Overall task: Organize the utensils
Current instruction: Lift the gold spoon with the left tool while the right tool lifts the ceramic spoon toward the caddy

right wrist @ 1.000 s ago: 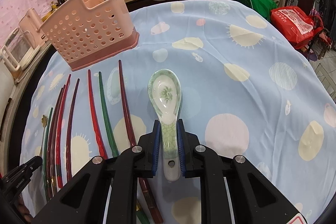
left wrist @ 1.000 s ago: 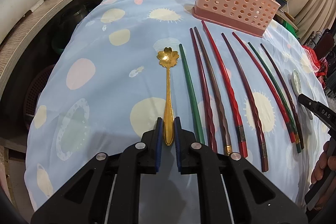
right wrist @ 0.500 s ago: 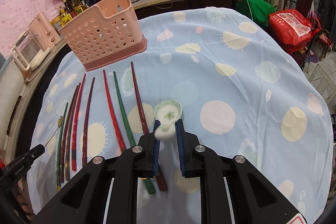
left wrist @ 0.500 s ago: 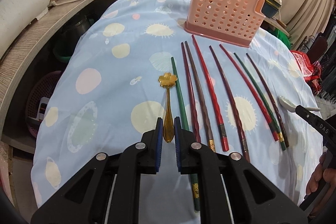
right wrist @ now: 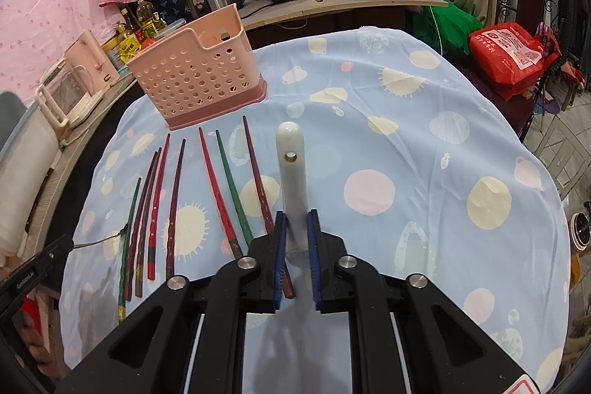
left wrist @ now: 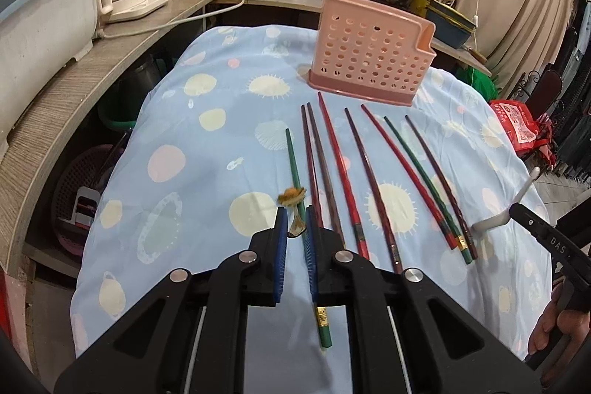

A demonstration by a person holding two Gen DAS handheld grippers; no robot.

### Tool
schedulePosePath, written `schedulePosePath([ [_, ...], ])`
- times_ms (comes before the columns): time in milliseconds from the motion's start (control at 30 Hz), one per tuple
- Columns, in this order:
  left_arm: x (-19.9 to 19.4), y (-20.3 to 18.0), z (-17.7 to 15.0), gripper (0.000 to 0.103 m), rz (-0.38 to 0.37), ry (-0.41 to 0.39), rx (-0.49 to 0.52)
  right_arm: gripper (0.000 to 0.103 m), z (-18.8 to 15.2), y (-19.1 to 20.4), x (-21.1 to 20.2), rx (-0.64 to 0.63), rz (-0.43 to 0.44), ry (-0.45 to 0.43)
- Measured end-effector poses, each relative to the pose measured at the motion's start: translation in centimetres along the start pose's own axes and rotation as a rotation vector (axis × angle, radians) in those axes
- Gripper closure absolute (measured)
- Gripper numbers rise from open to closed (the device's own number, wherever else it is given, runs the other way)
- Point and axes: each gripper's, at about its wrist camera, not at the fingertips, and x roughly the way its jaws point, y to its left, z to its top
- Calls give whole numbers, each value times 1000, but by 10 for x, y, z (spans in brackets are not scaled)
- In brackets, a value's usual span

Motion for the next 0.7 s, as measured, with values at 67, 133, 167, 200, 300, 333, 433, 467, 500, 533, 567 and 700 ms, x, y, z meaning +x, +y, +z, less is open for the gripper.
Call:
schedulePosePath([
  [67,-2,-2,1,94,1,-8,3,102,-1,0,-3,-3,0,-4],
  [133,-2,-2,1,94,3,-7,4,102,-3,-1,-1,-8,-5,8],
  [167,-1,-2,-1,94,7,-2,5,102,-5,-2,0,-5,-2,16],
  [200,0,-2,-2,94,9,3,4,102,-8,-5,2,1,-1,27],
  [300,4,0,-7,94,10,15,2,97,-16,-10,1,9,-9,39],
  [333,5,0,-8,94,11,20,3,93,-18,-11,1,9,-14,44],
  [433,9,1,-13,94,14,38,7,78,-25,-19,-3,22,-27,44],
  [467,10,2,-14,95,14,42,7,73,-25,-23,-5,26,-35,38],
  [500,11,3,-15,95,16,47,6,71,-24,-27,-7,31,-45,31],
  [533,12,4,-17,95,17,51,6,68,-23,-33,-9,40,-59,21],
  [567,13,4,-18,95,19,55,5,65,-21,-38,-9,47,-71,15],
  [700,14,4,-20,95,24,63,4,63,-15,-57,2,39,-102,35],
])
